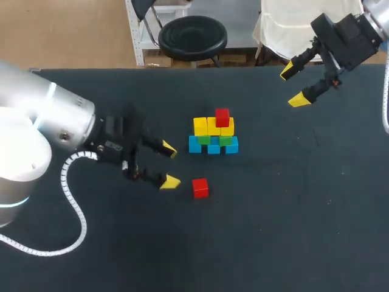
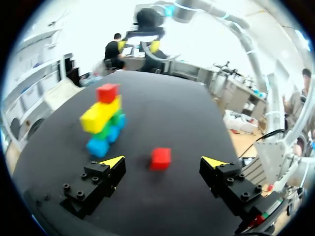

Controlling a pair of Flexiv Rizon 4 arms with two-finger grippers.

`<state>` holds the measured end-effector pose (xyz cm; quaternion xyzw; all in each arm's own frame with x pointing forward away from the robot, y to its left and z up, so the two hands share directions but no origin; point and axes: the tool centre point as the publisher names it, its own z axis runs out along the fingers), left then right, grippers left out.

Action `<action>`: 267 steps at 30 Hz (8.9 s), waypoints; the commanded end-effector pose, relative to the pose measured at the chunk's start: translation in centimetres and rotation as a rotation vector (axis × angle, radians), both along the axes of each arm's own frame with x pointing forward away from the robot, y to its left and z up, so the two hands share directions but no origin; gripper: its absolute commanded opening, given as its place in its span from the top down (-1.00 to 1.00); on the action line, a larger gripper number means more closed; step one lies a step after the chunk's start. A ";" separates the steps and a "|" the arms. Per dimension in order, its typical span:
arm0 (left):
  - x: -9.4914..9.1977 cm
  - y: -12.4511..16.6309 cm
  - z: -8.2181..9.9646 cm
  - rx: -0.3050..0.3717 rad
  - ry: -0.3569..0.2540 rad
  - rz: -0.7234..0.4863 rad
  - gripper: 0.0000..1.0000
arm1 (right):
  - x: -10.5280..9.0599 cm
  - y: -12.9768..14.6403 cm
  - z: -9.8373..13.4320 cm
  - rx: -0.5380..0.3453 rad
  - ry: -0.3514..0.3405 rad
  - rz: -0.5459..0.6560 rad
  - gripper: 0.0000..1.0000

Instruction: Place the blue cubes, place green cubes on the blue cubes, place the yellow cubes on the green cubes, then place the red cubes on the yellow cubes, and place purple cube on the red cubes.

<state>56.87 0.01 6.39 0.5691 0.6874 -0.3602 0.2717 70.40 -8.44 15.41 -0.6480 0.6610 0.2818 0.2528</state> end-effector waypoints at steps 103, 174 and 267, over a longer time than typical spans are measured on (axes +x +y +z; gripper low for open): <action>1.1 -4.8 -5.4 0.028 -0.099 0.145 0.03 | 0.0 0.0 0.0 0.000 -0.001 -0.001 -1.00; 0.8 -4.0 -6.2 0.049 -0.119 0.159 1.00 | 0.0 0.0 0.0 0.000 -0.001 -0.001 -1.00; 10.2 -2.6 4.5 0.162 -0.277 0.248 1.00 | 0.0 0.0 0.0 0.000 -0.001 -0.001 -1.00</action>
